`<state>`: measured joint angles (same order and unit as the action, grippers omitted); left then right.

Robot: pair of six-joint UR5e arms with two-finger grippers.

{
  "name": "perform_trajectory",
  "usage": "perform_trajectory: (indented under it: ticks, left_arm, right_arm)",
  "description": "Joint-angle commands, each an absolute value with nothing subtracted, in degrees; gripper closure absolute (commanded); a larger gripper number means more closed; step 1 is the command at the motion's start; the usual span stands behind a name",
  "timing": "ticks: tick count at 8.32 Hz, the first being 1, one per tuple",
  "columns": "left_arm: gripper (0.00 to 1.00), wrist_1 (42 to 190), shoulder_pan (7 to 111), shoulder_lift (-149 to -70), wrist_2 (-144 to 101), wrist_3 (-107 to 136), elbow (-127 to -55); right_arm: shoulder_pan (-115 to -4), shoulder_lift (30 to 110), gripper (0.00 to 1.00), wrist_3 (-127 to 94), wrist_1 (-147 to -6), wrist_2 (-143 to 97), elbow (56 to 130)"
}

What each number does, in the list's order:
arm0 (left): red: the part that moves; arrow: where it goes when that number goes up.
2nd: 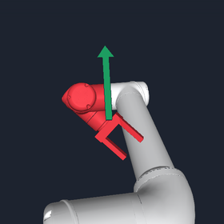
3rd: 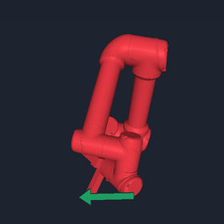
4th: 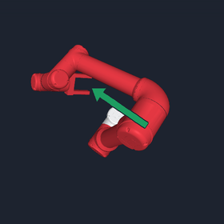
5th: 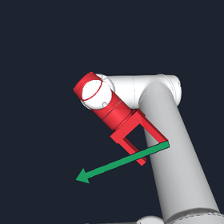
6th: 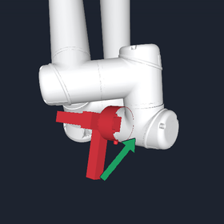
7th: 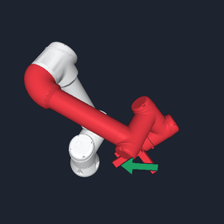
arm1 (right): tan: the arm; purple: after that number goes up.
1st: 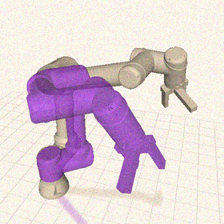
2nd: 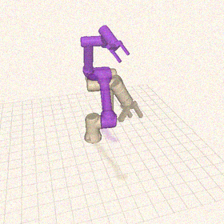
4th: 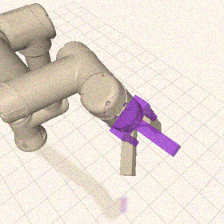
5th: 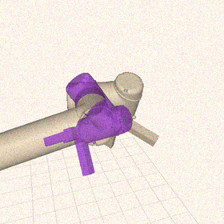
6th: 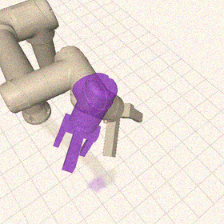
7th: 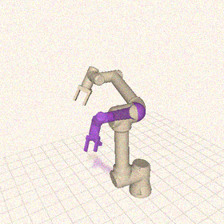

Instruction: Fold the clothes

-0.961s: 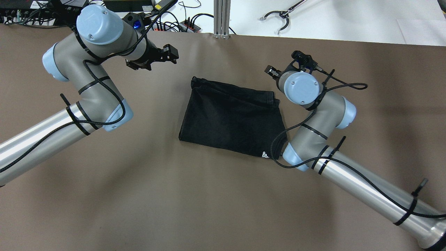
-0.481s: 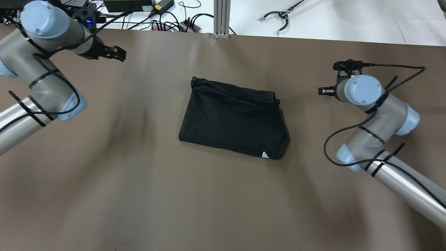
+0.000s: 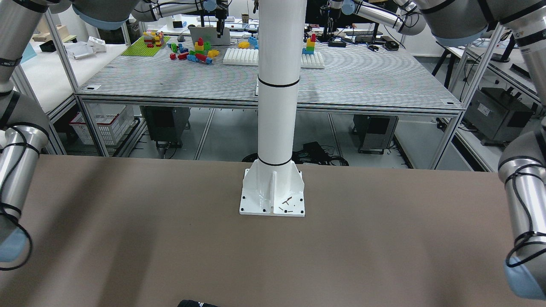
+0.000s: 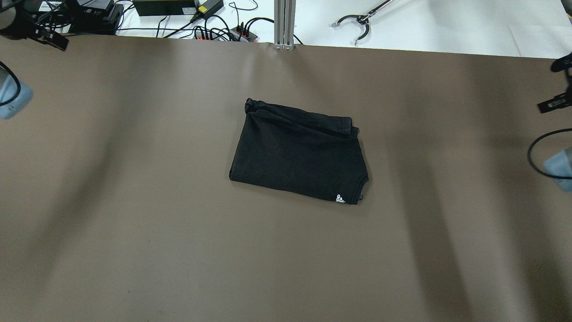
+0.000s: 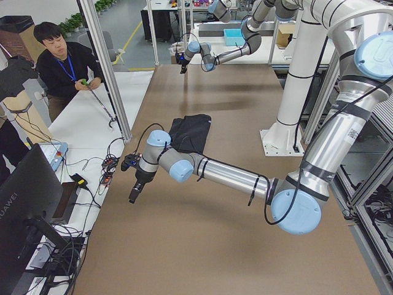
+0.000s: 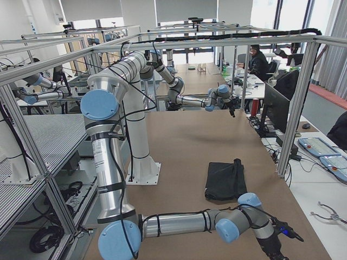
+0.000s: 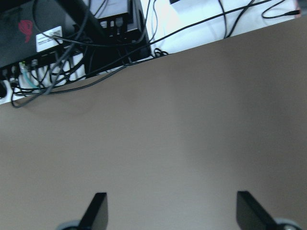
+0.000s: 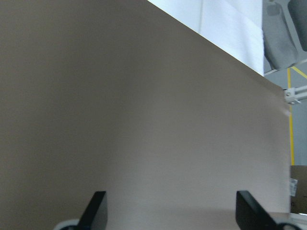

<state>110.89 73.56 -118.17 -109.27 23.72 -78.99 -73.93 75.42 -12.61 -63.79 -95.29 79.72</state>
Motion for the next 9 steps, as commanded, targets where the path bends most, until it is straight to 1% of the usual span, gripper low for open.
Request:
perform_trajectory:
  ticks: [1, 2, 3, 4, 5, 6, 8, 9]
  left_arm:
    - [0.06, 106.1, 84.0, -114.7, -109.3, 11.7, -81.5]
    - [0.06, 106.2, 86.0, -109.7, -108.6, 9.1, -85.6]
    - [0.06, 107.2, 87.1, -103.3, -106.2, 7.1, -89.9]
    - [0.06, 112.4, 88.8, -97.6, -102.5, 2.9, -92.1]
    - [0.06, 119.4, 90.0, -94.6, -99.4, 1.8, -91.8]
    - [0.06, 119.5, 91.5, -95.0, -100.4, 1.8, -92.4]
    - [0.06, 118.7, 91.4, -94.8, -99.8, -0.7, -91.3]
    - [0.06, 118.7, 91.3, -96.1, -100.4, -1.6, -92.5]
  right_arm:
    - [-88.6, 80.4, 0.06, -2.0, -76.3, -100.2, 90.3]
    - [-91.2, 84.1, 0.06, 2.4, -80.5, -98.8, 96.0]
    - [-92.9, 89.9, 0.06, 6.7, -79.7, -96.6, 99.4]
    - [-93.2, 94.2, 0.06, 7.2, -75.4, -93.6, 101.7]
    - [-93.5, 95.3, 0.06, 7.2, -72.7, -93.2, 102.5]
    - [-93.5, 95.0, 0.06, 6.7, -72.9, -93.2, 102.7]
    - [-93.4, 96.1, 0.06, 0.4, -72.4, -93.3, 103.7]
    - [-93.4, 96.2, 0.06, 0.4, -72.3, -93.3, 103.5]
